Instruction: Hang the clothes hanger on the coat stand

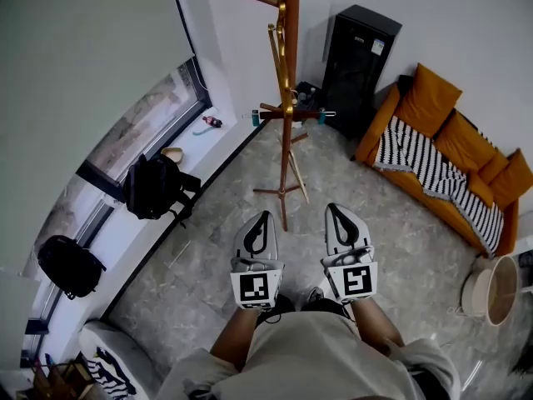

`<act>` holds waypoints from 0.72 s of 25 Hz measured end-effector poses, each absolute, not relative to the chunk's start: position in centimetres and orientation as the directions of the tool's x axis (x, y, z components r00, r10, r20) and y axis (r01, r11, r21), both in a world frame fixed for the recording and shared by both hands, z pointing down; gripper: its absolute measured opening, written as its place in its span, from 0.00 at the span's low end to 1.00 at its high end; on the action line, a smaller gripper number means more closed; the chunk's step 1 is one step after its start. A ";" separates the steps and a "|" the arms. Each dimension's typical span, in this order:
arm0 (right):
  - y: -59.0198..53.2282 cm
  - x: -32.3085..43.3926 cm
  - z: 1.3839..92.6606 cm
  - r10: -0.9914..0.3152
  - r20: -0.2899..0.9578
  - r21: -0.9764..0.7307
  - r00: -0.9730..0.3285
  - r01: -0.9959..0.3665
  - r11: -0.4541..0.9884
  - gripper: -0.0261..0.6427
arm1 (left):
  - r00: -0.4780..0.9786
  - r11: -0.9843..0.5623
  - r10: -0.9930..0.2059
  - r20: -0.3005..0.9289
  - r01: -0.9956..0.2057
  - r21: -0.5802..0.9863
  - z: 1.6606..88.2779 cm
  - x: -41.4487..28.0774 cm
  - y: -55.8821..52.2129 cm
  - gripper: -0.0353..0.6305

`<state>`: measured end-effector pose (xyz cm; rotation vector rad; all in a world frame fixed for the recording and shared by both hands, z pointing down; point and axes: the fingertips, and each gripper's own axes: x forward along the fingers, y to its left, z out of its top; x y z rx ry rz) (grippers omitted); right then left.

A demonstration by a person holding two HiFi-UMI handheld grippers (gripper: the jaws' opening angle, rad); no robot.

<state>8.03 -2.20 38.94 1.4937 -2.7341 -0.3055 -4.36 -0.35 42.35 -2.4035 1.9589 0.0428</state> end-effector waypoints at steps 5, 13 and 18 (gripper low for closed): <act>-2.6 9.8 38.4 -0.827 -0.094 0.170 -0.555 -0.827 0.536 0.05 | 0.178 -0.177 -0.983 -0.050 -0.984 -0.024 42.3 -3.3 -0.6 0.06; -3.0 11.5 38.2 -0.814 -0.106 0.161 -0.571 -0.818 0.553 0.05 | 0.173 -0.171 -0.984 -0.047 -0.984 -0.043 41.6 -0.7 -0.9 0.07; -3.3 12.4 38.4 -0.816 -0.110 0.152 -0.567 -0.821 0.550 0.05 | 0.172 -0.168 -0.984 -0.052 -0.984 -0.061 41.3 0.1 -1.1 0.07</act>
